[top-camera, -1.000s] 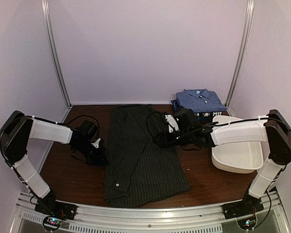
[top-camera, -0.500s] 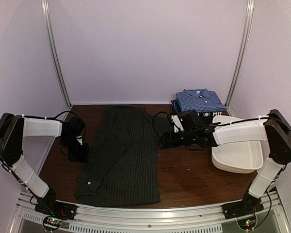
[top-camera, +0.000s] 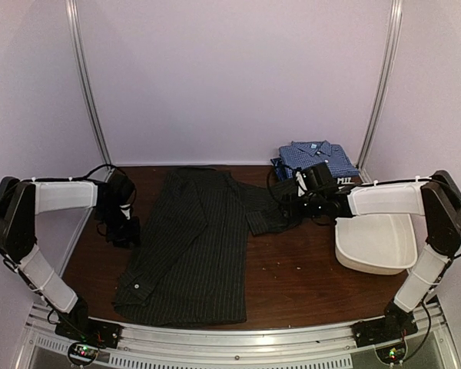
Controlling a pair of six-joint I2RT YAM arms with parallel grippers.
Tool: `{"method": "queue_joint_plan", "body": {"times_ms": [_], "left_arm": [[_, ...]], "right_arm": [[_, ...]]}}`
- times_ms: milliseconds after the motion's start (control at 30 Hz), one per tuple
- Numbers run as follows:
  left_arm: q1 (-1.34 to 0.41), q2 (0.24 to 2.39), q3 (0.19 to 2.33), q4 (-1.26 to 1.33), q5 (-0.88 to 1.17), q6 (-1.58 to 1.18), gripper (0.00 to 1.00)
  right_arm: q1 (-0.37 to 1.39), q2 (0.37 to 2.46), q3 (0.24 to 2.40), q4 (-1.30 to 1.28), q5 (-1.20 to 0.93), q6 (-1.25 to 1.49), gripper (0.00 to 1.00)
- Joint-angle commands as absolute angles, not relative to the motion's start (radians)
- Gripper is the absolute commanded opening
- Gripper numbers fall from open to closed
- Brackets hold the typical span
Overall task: Fold and stack the long sleeve shirts
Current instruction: Move the 1/3-folded shirt to the center of the board.
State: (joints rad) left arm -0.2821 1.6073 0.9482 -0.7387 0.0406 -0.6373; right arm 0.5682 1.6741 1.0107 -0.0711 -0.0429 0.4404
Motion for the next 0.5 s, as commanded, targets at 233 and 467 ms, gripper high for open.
{"method": "queue_joint_plan", "body": {"times_ms": [233,467], "left_arm": [[-0.275,1.425,1.066,-0.674,0.146,-0.612,0.63],[-0.298,1.344,1.075,-0.529,0.268,-0.652,0.65]], "right_arm": [[0.692,1.833,1.207,-0.171,0.037,0.333,0.64],[0.762,1.999,1.364,-0.235,0.095,0.31,0.63]]}}
